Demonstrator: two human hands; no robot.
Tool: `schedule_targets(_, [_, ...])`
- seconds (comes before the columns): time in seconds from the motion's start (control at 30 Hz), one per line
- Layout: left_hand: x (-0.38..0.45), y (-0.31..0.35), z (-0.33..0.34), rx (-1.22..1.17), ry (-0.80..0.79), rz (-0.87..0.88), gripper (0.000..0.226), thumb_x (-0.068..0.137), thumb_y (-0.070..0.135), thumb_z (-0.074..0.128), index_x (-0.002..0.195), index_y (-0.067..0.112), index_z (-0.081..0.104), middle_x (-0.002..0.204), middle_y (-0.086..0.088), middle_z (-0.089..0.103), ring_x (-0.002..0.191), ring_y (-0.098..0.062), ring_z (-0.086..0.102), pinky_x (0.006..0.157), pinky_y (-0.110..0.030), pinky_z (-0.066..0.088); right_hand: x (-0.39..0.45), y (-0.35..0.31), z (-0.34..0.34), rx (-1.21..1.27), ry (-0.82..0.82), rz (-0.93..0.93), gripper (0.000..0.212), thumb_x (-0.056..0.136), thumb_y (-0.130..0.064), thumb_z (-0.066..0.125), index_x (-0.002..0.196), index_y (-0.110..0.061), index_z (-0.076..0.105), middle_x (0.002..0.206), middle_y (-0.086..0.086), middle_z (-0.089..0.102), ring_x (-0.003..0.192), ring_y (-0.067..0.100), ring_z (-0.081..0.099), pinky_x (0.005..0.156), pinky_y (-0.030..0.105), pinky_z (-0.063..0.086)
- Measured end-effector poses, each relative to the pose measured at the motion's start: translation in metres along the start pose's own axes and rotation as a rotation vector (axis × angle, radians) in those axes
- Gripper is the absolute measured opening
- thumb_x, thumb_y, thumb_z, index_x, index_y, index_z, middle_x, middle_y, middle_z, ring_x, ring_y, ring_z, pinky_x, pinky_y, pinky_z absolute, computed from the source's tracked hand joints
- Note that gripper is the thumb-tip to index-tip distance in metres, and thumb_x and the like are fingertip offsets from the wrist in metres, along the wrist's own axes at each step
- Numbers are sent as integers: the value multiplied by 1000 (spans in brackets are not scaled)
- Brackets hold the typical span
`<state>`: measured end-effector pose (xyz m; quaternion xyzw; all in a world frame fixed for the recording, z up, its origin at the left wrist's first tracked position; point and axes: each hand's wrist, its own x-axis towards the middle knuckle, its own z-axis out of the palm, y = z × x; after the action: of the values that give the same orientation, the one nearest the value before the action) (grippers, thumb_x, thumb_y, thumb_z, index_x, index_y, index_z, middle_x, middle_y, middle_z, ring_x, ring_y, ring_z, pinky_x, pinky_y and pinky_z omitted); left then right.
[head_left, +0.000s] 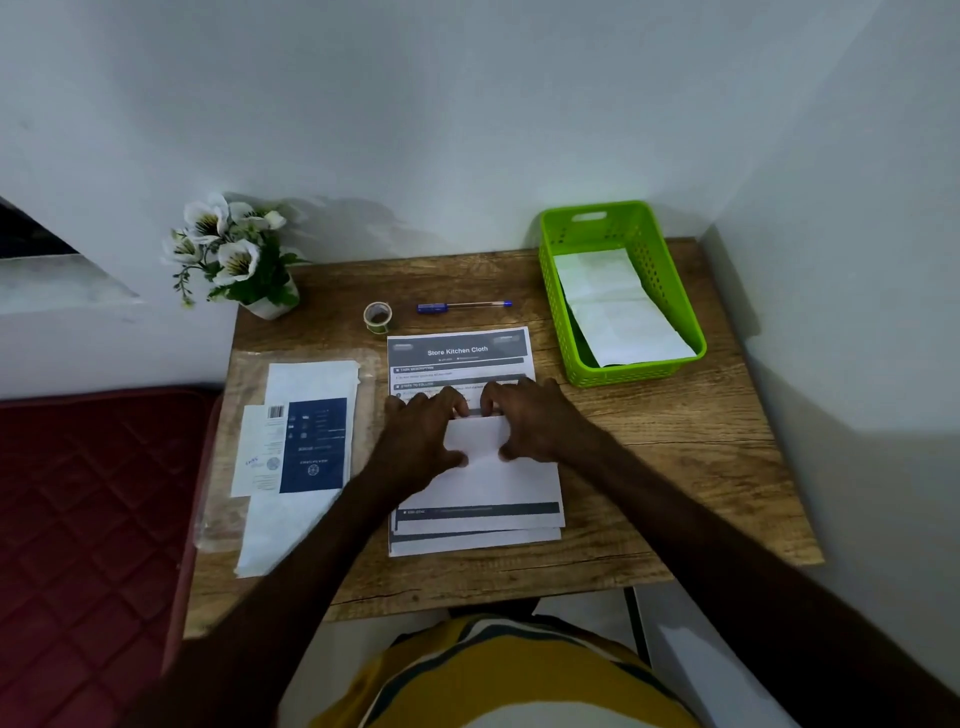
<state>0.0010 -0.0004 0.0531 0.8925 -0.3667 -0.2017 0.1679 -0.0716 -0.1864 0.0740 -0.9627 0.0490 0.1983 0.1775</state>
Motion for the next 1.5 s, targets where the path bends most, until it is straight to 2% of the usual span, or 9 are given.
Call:
schedule_targets(0.2, [-17,-2,1,95,234,146,24,80,22,86,97,30,71,87,7,65,86,-21,64,87,-40,38,-18,-2,-2,-57,75,-96,28,95,-27,67,122,-30,69,117,2,62,116,23,55,101,43,39])
schedule_targets(0.3, [-22,-8,13,114,306,188,28,79,14,86,102,25,75,94,1,66,88,-23,64,82,-40,46,-26,-1,11,-128,240,-170,26,93,-21,69,118,-24,75,110,8,62,105,28,59,85,42,45])
schedule_targets(0.4, [-27,-14,29,141,347,196,39,79,8,84,115,20,75,114,-6,68,104,-29,65,90,-44,51,-31,3,35,-220,375,-176,34,83,-20,78,117,-19,74,111,11,65,101,30,62,77,44,52])
schedule_targets(0.57, [-35,-29,58,205,353,275,47,93,8,59,139,16,62,144,-12,59,130,-35,57,107,-55,45,-38,10,73,-299,423,-135,51,90,-33,67,137,-15,60,141,15,57,116,33,59,88,46,51])
schedule_targets(0.67, [-40,-31,66,262,304,239,51,99,22,43,149,17,51,157,-8,47,143,-31,46,116,-57,34,-42,9,87,-337,375,-92,57,101,-46,41,146,-12,51,154,14,46,122,33,54,93,49,47])
schedule_targets(0.8, [-42,-34,71,301,202,228,63,106,51,35,159,19,33,169,-6,24,156,-27,21,124,-59,20,-48,7,95,-312,381,-67,64,103,-55,36,147,-10,51,158,11,43,123,33,55,95,50,47])
schedule_targets(1.0, [-45,-32,82,328,187,175,62,108,49,29,163,19,22,172,-5,13,159,-24,8,124,-59,17,-49,3,96,-277,376,-40,61,105,-52,34,148,-11,48,162,8,37,131,34,51,101,54,44])
schedule_targets(1.17, [-46,-28,83,308,203,151,62,108,45,28,162,14,23,171,-6,15,159,-23,8,125,-57,17,-41,-14,102,-219,417,-143,56,108,-41,34,156,-11,37,165,7,30,154,24,25,120,58,26])
schedule_targets(1.5, [-49,-27,82,185,237,67,71,104,48,35,162,10,20,172,-9,11,159,-22,7,127,-50,16,-46,-4,111,-142,331,-72,64,106,-52,34,159,-16,30,169,3,20,156,19,17,122,54,22])
